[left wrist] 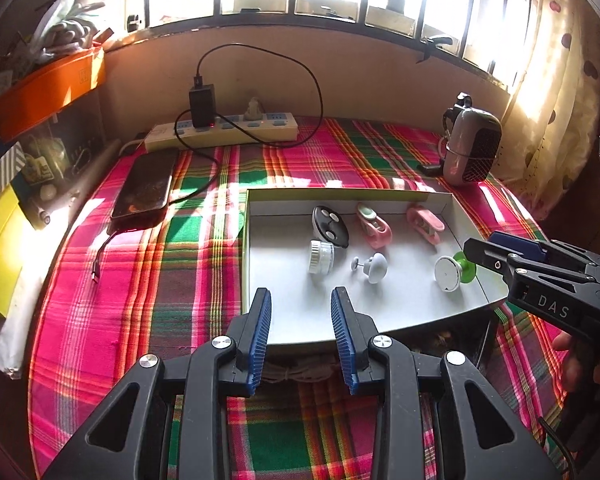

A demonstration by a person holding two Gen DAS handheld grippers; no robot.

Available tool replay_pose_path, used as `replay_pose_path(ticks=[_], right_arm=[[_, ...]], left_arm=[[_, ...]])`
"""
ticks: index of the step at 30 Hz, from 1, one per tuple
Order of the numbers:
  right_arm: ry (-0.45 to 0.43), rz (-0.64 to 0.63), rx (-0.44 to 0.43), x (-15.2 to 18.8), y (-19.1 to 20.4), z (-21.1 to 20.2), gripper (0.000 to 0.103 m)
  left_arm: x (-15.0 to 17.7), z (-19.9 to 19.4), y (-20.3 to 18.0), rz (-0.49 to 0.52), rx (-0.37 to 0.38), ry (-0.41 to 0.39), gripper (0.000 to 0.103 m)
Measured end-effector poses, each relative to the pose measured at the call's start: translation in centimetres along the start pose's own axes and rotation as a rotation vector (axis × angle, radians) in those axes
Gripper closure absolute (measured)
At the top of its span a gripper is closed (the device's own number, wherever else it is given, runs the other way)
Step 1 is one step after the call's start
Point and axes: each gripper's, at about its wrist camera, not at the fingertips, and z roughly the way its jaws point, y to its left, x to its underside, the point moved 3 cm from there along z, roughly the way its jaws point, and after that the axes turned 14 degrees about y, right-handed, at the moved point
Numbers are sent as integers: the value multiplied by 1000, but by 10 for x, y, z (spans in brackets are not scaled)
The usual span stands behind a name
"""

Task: Organize objects
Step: 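Withdraw both tools from the box and move right tool to the black case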

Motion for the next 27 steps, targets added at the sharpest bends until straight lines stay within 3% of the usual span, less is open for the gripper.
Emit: replay_pose_path(ticks=[8,14,20,27], right_arm=[[-25,69,23,43,-1,-21,49],[-18,101,34,68,9,-23,47],[0,161,74,76,8,-13,47],[15,217,52,75,6,-4,43]], left_arm=[[34,-18,21,-60,12,-12,74],[61,-23,34,-90,14,6,74],[81,-24,39,-96,8,34,74],[93,-23,38,-76,9,59,74]])
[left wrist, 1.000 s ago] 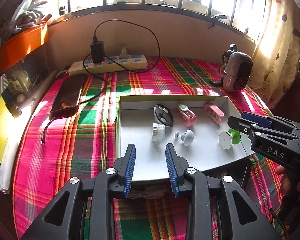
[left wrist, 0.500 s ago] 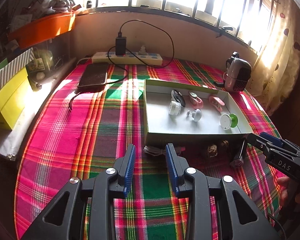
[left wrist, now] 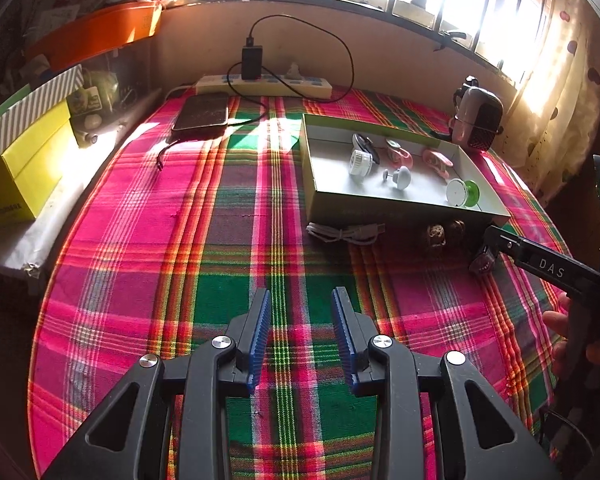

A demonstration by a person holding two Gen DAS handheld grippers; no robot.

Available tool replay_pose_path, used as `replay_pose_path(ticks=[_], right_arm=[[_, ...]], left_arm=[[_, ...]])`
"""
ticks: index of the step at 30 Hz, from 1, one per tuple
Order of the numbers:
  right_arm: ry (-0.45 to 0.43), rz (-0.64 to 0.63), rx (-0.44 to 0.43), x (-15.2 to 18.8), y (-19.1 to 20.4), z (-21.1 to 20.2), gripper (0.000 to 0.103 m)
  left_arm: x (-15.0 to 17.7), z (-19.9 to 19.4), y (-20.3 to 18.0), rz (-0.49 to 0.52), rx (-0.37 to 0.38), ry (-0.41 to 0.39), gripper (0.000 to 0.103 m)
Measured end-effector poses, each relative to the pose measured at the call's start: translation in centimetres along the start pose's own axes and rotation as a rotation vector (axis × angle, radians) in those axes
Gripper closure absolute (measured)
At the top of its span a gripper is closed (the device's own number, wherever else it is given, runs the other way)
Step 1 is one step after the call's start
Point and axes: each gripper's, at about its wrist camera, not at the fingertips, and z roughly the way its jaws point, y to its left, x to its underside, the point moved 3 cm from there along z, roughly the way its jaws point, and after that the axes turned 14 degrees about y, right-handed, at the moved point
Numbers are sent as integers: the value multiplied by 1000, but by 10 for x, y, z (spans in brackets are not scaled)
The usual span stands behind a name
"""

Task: Organize objects
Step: 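Withdraw both tools from the box and move right tool to the black case, then close right tool on the black rectangular case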

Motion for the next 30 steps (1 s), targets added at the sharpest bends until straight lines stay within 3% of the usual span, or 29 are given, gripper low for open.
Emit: replay_pose_path(ticks=[9,21,30], right_arm=[[24,-6,-20,3,4,7,42],[66,-20,135,8,-10,19,42],[46,-46,154,10,-25,15,42]], left_arm=[[-7,7,-1,3,18,15,74],[-38,27,-5,54,46,20,74],[-51,36,-5,149,72,25,73]])
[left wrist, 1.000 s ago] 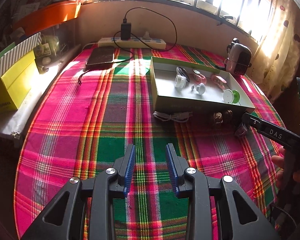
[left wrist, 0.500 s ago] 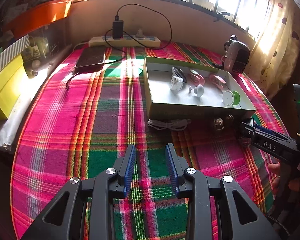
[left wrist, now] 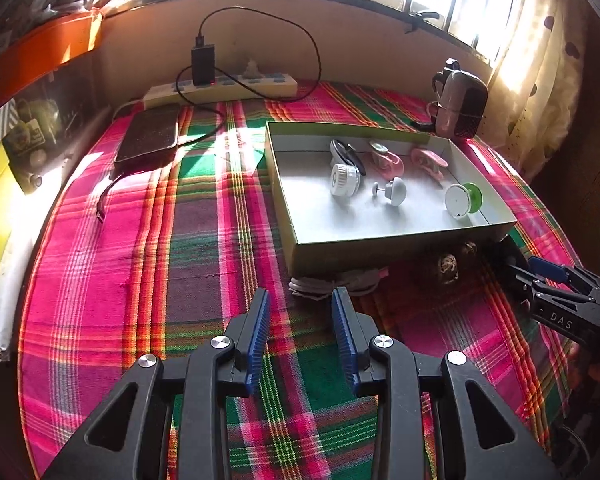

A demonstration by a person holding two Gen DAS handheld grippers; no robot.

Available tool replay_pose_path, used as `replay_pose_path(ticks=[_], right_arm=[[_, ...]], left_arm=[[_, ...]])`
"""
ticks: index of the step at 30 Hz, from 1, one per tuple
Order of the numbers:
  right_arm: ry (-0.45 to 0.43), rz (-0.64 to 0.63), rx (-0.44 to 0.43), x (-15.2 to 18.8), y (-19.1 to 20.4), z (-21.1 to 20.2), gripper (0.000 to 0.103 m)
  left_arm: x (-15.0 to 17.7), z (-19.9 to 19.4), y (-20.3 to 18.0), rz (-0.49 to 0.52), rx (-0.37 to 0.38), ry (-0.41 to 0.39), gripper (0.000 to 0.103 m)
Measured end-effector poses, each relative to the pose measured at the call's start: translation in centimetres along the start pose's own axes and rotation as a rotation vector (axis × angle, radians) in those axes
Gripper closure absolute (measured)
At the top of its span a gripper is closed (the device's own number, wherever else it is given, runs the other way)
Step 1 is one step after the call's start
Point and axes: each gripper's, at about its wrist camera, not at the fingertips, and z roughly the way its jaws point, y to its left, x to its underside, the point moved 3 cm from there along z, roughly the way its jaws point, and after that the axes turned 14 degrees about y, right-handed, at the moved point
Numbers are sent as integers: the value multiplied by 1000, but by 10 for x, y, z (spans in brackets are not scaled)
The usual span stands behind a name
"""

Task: Organize objects
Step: 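Close right tool on the black rectangular case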

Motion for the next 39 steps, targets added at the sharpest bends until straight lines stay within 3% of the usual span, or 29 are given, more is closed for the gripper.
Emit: replay_pose_path(ticks=[3,8,10,13,17,27,33,39], right_arm=[[-6,-13,-38,1,-2,0,48],[-25,-55,-55,4,5,-3,74],[-26,-71,-59,4,9,-4,78],[-29,-80,-60,4,9,-3,78],[-28,-76,-76,3,7,-3,78],[-28,-73,-83,3,7,-3,78],[-28,-73,-81,3,7,-3,78],[-28,-74,-80,3,7,-3,78]], left_arm=[[-3,4,3,26,27,11,72],[-7,6,6,44,47,-3,72],[-9,8,5,54,70,3,72],[-11,13,6,55,66,9,72],[-10,19,3,67,122,34,72],[15,9,-31,201,186,61,72],[10,6,-37,221,109,39,72],[-5,16,-45,242,107,64,72]])
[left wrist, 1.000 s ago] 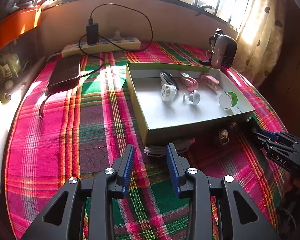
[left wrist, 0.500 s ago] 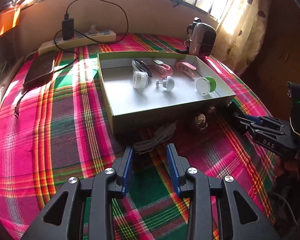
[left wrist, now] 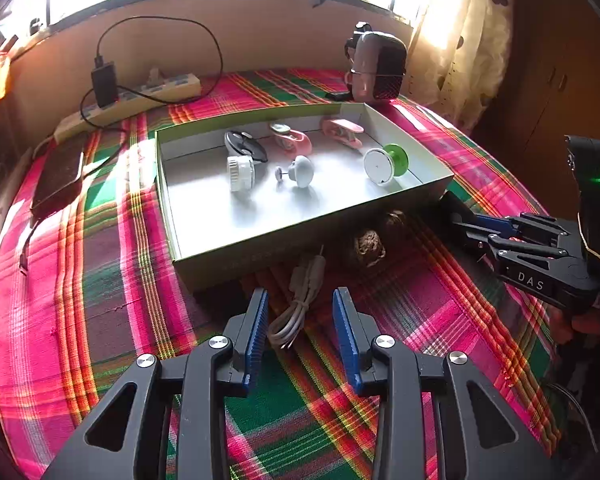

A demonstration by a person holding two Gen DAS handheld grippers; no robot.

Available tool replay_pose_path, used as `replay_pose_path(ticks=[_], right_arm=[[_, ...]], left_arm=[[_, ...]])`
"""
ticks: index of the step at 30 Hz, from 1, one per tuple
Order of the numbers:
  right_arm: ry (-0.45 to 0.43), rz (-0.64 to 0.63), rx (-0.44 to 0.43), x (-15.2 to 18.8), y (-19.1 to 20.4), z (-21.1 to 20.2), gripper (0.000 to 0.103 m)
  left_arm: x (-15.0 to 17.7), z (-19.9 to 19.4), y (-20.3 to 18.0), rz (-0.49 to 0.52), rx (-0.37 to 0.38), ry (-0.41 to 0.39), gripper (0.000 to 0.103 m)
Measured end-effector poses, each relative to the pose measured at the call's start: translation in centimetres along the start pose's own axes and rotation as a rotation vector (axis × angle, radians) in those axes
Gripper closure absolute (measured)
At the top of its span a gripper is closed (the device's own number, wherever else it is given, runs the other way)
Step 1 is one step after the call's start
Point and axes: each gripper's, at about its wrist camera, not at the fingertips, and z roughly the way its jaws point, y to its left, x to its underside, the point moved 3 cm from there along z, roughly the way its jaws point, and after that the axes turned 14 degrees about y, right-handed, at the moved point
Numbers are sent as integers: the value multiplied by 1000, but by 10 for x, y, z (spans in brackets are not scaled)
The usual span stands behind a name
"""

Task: Organize objects
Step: 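Close left tool on the coiled white cable while right tool holds the black case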

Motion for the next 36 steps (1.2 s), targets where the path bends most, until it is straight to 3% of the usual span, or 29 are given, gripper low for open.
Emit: replay_pose_path(ticks=[5,22,28,36], right_arm=[[0,3,-6,0,0,0,78],[0,-2,-11,0,0,0,78],[0,-1,-13,1,0,0,77],[0,-1,-13,1,0,0,77]], left_arm=[[-6,10,-8,15,-13,26,72],[-10,16,-12,-18,-125,-1,73],[-9,15,-14,-27,-127,-3,85],[-9,15,-15,-36,-130,-6,86]])
